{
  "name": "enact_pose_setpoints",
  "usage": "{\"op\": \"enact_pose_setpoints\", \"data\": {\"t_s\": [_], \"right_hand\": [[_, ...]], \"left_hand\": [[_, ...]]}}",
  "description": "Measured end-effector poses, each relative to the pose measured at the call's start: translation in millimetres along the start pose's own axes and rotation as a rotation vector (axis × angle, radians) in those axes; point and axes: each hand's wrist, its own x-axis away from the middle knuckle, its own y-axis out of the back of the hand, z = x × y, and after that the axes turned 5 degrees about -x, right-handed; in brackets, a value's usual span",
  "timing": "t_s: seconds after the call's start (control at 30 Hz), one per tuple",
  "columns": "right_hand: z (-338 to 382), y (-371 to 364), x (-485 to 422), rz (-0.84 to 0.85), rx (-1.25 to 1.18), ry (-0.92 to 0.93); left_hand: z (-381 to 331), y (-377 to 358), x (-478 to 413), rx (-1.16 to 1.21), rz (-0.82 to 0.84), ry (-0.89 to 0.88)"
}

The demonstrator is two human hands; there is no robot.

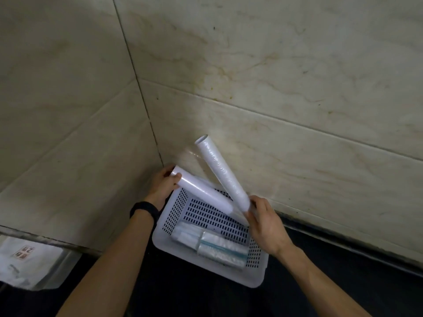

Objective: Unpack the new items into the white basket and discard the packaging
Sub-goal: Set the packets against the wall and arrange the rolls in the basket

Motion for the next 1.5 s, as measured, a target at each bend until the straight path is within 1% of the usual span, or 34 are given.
{"op": "enact_pose_setpoints", "data": {"t_s": [0.1, 0.2, 0.27, 0.37, 0.4, 0.47, 0.53, 0.6, 0.67, 0.73, 0.8, 0.87, 0.93, 1.0, 1.03, 1.1, 1.17, 1.23, 1.33, 1.5], "right_hand": [[-2, 0, 13, -0.008, -0.034, -0.044], [-4, -9, 19, 0.023, -0.046, -0.091], [-5, -17, 19, 0.058, -0.045, -0.089], [-4, -32, 13, 0.097, 0.033, -0.044], [-3, -37, 9, 0.099, 0.067, -0.033], [-1, -47, 3, 0.105, 0.14, -0.036], [0, -56, 0, 0.112, 0.207, -0.044], [0, -65, 0, 0.128, 0.283, -0.051], [-3, -72, 2, 0.133, 0.304, -0.073], [-7, -74, 4, 0.14, 0.269, -0.071], [-12, -70, 10, 0.131, 0.284, -0.046], [-22, -64, 15, 0.123, 0.42, -0.053], [-34, -60, 19, 0.128, 0.561, -0.127], [-36, -57, 19, 0.195, 0.633, -0.135], [-36, -56, 19, 0.225, 0.629, -0.125], [-32, -57, 19, 0.299, 0.502, -0.163], [-25, -60, 22, 0.292, 0.44, -0.183], [-30, -60, 41, 0.285, 0.383, -0.27], [-30, -69, 36, 0.176, 0.415, -0.245], [-36, -59, 24, 0.188, 0.413, -0.241]], "left_hand": [[-7, -12, -1, 0.014, 0.015, -0.023], [-5, -17, 0, 0.025, 0.032, -0.004], [-3, -17, 1, -0.02, 0.025, -0.005], [-1, -9, 2, -0.13, 0.001, 0.003], [-2, -5, 4, -0.113, 0.011, 0.032], [-2, 5, 7, 0.022, 0.017, 0.114], [3, 14, 9, 0.117, 0.012, 0.133], [8, 14, 15, 0.075, 0.049, 0.099], [11, 8, 23, -0.066, 0.078, 0.06], [18, 1, 23, -0.249, 0.075, -0.028], [24, -5, 22, -0.344, 0.048, -0.082], [29, -10, 24, -0.346, 0.011, -0.111], [33, -11, 30, -0.329, -0.021, -0.167], [32, -10, 35, -0.298, -0.035, -0.199], [31, -9, 36, -0.274, -0.042, -0.192], [30, -7, 35, -0.23, -0.055, -0.18], [31, -3, 35, -0.222, -0.078, -0.189], [31, -19, 37, -0.346, -0.019, -0.207], [28, -14, 32, -0.375, -0.052, -0.201], [28, -16, 23, -0.444, -0.012, -0.252]]}}
